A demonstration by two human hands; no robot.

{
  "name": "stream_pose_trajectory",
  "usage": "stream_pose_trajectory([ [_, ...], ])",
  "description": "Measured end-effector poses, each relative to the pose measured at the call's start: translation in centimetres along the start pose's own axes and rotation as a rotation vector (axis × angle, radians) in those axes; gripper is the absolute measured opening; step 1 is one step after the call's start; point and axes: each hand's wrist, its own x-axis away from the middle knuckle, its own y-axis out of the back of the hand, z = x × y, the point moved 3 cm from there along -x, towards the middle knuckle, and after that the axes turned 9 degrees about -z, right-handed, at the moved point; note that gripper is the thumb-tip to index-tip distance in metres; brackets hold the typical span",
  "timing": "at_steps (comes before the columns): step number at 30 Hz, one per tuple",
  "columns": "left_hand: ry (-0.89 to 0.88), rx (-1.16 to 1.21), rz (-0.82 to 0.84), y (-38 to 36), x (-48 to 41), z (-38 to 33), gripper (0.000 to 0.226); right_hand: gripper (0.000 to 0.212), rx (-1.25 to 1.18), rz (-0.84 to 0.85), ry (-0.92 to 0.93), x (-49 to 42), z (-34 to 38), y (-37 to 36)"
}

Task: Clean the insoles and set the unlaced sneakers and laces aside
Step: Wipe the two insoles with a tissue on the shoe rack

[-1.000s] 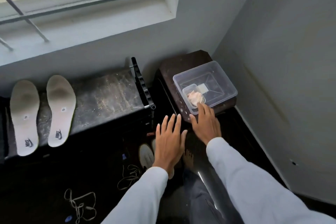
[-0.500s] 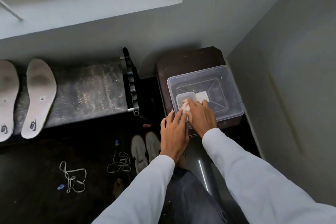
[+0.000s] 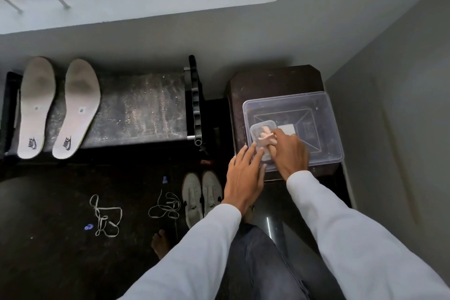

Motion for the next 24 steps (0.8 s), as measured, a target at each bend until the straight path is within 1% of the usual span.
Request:
stream_pose_trajectory([
  [3,0.087,0.178,-0.097,1.6,0.9,0.3,0.045,0.031,-0.079,-0.07,-0.067,1.2,0.5,1.7],
  [5,0.187,0.354,-0.141,3.1,1.9,0.8,0.044,0.033,-0.159,-0.091,-0.117,2.5,1.7,2.7],
  [7,0.304,0.56,-0.18,5.1,3.0,1.6,0.042,0.03,-0.265,-0.103,-0.128,4.4,3.7,3.5],
  [10,0.475,0.835,-0.199,8.6,5.5,3.7,0.037,0.021,-0.47,-0.054,-0.101,8.3,8.9,4.0],
  [12,0.517,0.956,-0.205,10.8,7.4,5.5,0.032,0.021,-0.581,0.009,-0.107,11.2,12.4,3.6],
  [16,0.572,1.028,-0.216,15.4,12.1,11.1,0.025,0.021,-0.714,0.098,-0.109,16.6,19.6,1.4],
  [21,0.643,1.057,-0.234,20.7,18.3,18.8,0.019,0.019,-0.73,0.22,-0.117,22.0,27.3,-1.9],
  [24,0.702,1.104,-0.247,23.3,21.2,22.5,0.02,0.026,-0.72,0.223,-0.116,24.5,31.2,-3.6],
])
